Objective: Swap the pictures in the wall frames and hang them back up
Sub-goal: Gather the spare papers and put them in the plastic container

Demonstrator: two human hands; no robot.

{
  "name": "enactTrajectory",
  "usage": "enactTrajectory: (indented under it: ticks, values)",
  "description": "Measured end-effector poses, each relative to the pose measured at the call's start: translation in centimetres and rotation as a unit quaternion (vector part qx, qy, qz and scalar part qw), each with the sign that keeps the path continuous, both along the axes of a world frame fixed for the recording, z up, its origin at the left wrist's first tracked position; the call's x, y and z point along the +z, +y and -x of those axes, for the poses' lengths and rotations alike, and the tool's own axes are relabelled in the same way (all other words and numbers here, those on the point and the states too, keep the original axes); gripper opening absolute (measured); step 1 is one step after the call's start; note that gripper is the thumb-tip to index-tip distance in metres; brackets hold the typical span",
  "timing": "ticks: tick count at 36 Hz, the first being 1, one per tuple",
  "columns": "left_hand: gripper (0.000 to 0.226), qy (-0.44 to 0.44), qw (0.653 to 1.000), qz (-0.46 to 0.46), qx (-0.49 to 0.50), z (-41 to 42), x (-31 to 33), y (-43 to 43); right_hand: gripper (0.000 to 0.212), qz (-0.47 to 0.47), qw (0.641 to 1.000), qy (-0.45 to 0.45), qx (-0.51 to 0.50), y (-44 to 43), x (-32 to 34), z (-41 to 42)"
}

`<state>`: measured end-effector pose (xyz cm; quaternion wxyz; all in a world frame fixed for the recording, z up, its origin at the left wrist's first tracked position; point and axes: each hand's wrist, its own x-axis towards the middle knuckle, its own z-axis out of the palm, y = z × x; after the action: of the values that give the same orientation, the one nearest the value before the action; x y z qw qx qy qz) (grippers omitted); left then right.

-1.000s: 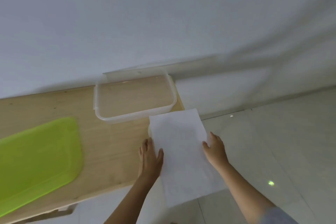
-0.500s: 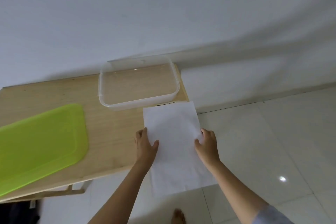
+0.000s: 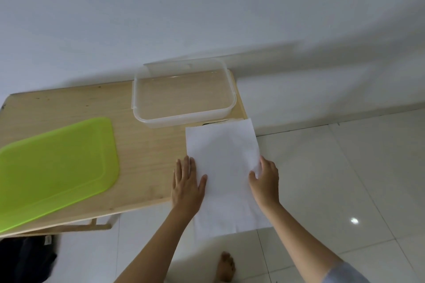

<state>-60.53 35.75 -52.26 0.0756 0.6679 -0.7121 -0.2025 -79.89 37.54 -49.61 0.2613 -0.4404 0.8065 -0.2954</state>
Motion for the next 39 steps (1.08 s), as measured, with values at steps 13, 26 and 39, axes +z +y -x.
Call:
enactTrajectory:
  ticks: [13,26,39]
  values:
    - [0.083,-0.034,0.999,0.024,-0.032,-1.9,-1.7,0.2,0.054,-0.015,0.999,0.019,0.031,0.8,-0.6,-1.6]
    - [0.07,-0.067,0.996,0.039,-0.036,-2.1,-1.9,0.1,0.046,-0.009,1.0,0.023,0.013,0.0,0.1,-1.7]
    - [0.077,-0.061,0.997,0.05,-0.027,-2.6,-1.8,0.0,0.036,-0.057,0.998,-0.028,0.005,-1.3,0.3,-1.2]
